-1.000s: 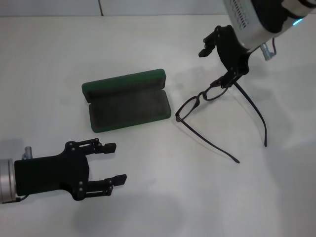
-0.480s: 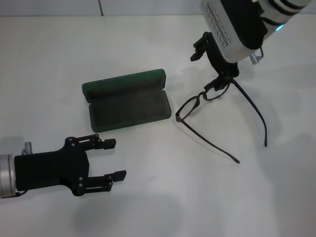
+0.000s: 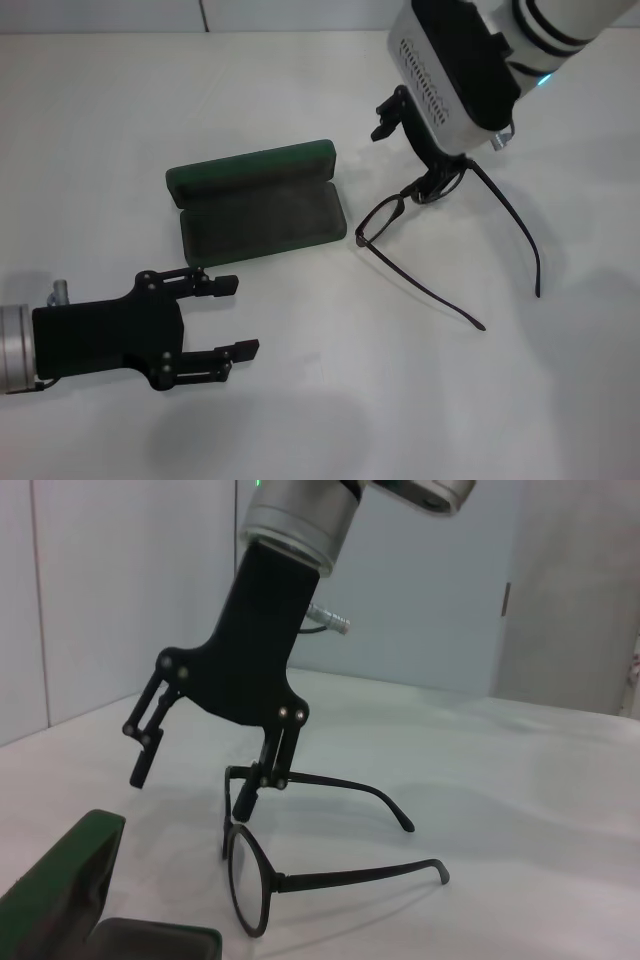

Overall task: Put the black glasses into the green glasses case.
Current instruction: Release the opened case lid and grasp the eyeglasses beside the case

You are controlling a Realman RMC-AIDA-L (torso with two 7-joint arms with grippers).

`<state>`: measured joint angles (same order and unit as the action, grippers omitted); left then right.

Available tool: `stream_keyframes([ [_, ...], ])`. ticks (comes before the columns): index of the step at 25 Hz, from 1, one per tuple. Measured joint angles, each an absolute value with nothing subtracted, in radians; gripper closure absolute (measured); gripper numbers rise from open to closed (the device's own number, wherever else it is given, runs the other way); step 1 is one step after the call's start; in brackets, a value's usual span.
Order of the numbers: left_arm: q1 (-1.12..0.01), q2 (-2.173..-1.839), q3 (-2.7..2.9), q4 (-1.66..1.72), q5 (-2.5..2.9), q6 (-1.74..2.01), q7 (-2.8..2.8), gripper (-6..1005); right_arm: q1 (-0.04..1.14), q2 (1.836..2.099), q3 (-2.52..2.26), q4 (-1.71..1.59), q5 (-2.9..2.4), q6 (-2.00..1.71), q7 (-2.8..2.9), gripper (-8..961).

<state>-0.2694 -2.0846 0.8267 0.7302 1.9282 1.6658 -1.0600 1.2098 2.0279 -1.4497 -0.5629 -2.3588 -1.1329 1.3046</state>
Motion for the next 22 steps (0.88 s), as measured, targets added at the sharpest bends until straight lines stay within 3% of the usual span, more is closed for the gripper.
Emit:
stream_keyframes([
  [22,-0.27,-2.086,0.827,0.73,1.939,1.666,-1.062,243,1.205,2.028,-1.6,-0.538,-2.249,-1.052,1.309,317],
])
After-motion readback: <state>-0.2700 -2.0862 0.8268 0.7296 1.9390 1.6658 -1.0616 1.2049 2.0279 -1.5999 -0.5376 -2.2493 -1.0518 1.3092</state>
